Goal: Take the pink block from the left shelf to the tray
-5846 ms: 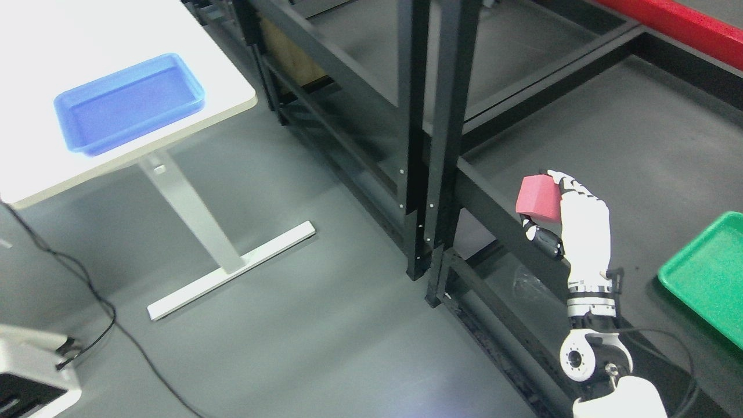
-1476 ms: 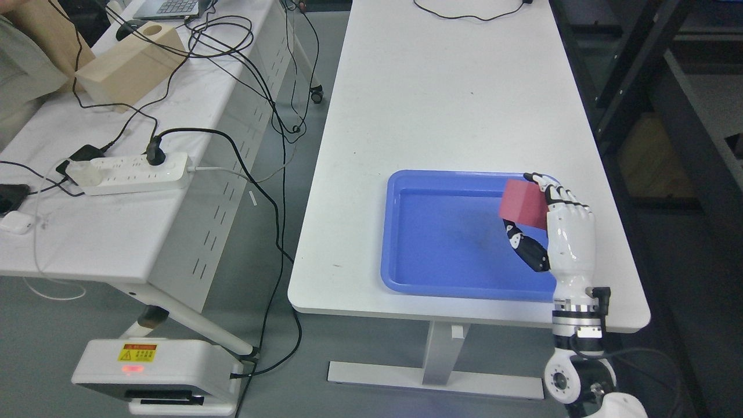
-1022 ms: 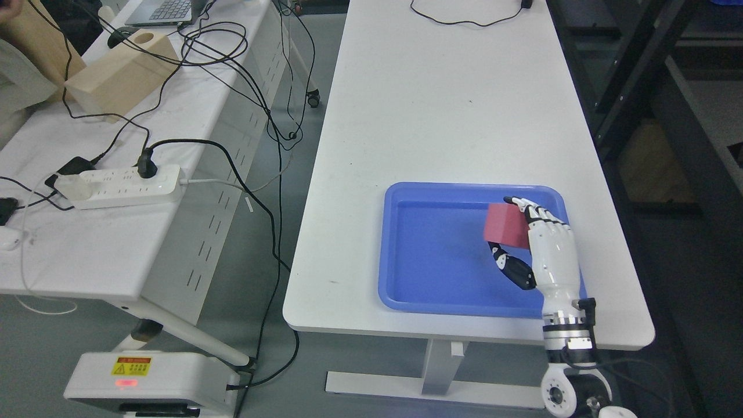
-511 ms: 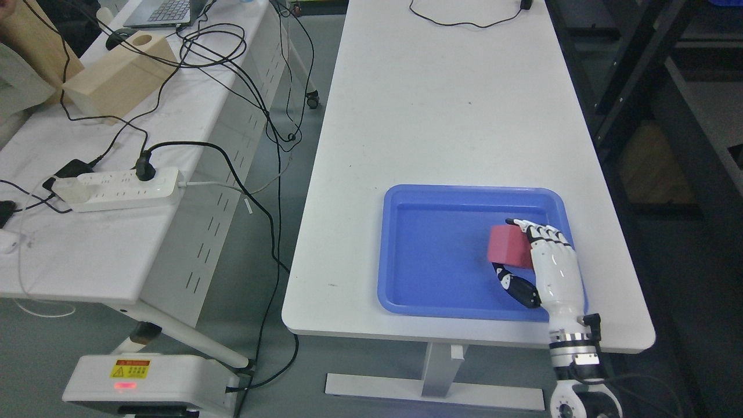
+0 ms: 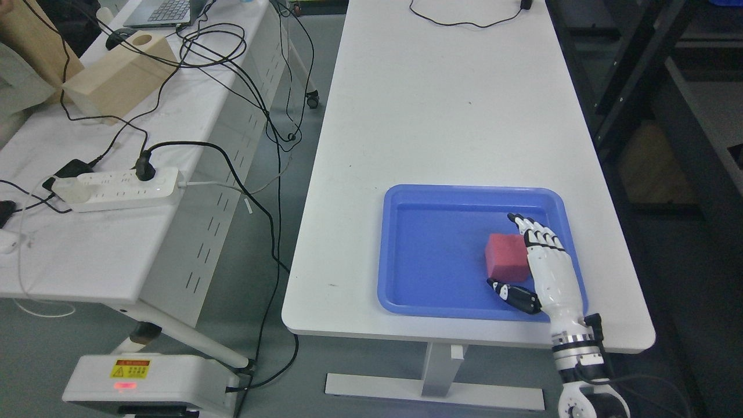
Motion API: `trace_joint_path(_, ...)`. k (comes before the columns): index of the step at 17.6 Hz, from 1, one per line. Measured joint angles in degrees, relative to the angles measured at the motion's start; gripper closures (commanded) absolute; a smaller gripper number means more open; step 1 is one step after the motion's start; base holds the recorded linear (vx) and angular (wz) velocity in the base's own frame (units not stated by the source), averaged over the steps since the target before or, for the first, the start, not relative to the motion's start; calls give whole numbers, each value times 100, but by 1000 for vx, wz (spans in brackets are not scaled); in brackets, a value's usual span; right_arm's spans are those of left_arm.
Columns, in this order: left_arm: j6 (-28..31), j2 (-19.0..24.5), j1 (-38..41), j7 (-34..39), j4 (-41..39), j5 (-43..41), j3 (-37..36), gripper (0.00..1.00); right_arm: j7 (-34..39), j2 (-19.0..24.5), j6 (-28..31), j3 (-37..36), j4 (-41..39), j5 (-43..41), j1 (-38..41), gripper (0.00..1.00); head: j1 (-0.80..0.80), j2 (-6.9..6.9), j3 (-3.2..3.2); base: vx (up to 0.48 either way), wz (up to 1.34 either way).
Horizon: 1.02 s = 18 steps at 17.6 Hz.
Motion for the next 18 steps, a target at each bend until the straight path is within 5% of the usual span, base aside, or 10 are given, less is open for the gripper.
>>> trace_joint_path(4,0,0,0,0,0,0,0,0,117,-50,-564,-68,-22,-644,3,1,0,0,0,0,0)
trace_joint_path(12,0,0,0,0,0,0,0,0,1423,-47,-772,-383,-42,-1953,-42,1,0,0,0,0,0)
trace_joint_path(18,0,0,0,0,0,0,0,0,2383,-16,-1579,-687,-53,-2916,-74,1,0,0,0,-22,0)
